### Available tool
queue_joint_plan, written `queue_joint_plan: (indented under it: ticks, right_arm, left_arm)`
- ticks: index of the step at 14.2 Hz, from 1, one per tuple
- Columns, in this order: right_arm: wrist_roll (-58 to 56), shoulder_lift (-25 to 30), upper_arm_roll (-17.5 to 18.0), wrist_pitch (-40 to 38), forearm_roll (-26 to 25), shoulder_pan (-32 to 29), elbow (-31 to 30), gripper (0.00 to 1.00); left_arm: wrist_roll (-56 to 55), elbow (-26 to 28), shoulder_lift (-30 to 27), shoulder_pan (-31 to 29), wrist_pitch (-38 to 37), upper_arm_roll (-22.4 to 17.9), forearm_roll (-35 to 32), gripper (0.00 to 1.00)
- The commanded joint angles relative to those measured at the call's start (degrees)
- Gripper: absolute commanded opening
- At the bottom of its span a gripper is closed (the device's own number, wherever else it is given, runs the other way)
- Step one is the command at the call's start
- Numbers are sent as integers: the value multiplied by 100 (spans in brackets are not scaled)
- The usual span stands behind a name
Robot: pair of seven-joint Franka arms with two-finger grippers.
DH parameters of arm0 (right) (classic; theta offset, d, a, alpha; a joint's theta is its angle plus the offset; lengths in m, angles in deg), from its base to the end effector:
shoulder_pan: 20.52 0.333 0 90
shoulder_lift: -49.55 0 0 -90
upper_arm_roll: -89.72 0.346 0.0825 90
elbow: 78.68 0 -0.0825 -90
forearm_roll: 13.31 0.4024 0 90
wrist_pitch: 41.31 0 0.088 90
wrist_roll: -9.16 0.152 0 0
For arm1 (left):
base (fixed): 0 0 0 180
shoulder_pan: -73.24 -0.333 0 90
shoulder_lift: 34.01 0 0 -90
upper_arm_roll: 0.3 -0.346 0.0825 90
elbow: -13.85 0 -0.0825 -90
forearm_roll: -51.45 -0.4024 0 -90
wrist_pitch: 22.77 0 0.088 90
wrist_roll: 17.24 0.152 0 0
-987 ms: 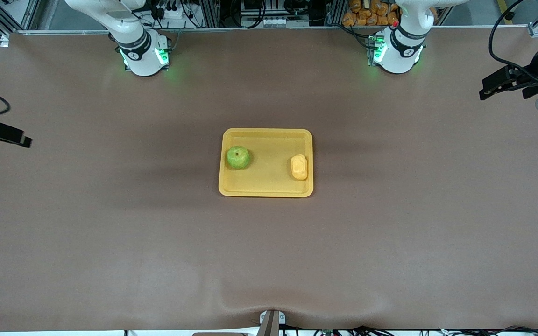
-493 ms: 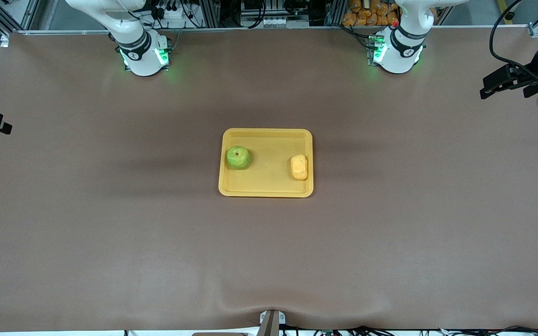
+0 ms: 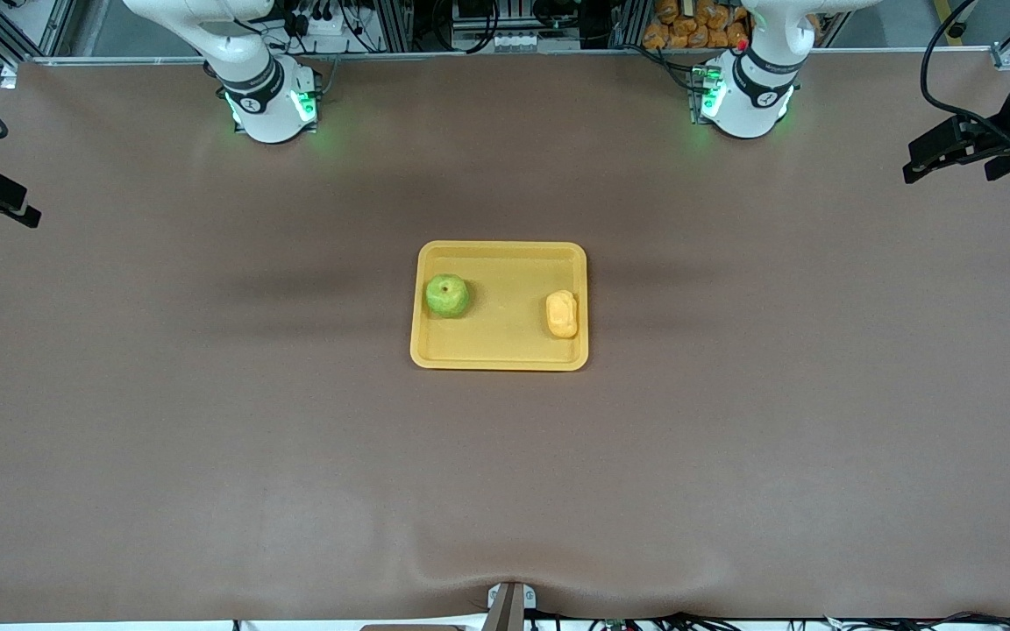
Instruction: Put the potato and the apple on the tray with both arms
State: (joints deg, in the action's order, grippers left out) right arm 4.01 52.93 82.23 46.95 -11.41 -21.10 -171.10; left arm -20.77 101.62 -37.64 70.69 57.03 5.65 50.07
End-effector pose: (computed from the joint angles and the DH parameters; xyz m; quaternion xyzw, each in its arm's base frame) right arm 0.5440 -0.0740 0.6191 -0.9995 0.0249 0.0047 0.0211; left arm 0.5278 -0.0293 0.6483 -0.9992 -0.0030 0.0370 0.0175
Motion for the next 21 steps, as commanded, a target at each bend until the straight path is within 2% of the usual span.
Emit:
queue_joint_plan:
  ticks: [1, 11, 14, 21]
  right_arm:
    - [-65, 111, 37, 51, -137, 6, -49, 100]
    - [-12, 40, 45, -45, -120, 41, 154, 100]
    - [5, 32, 54, -133, -67, 67, 189, 100]
    - [14, 31, 54, -309, -58, 85, 198, 100]
  left_arm:
    - [1, 56, -138, -9, -52, -6, 59, 100]
    - [1, 47, -130, -9, -43, -6, 68, 100]
    - [27, -145, -69, -9, -52, -6, 68, 100]
    - [10, -225, -59, -9, -95, -15, 42, 100]
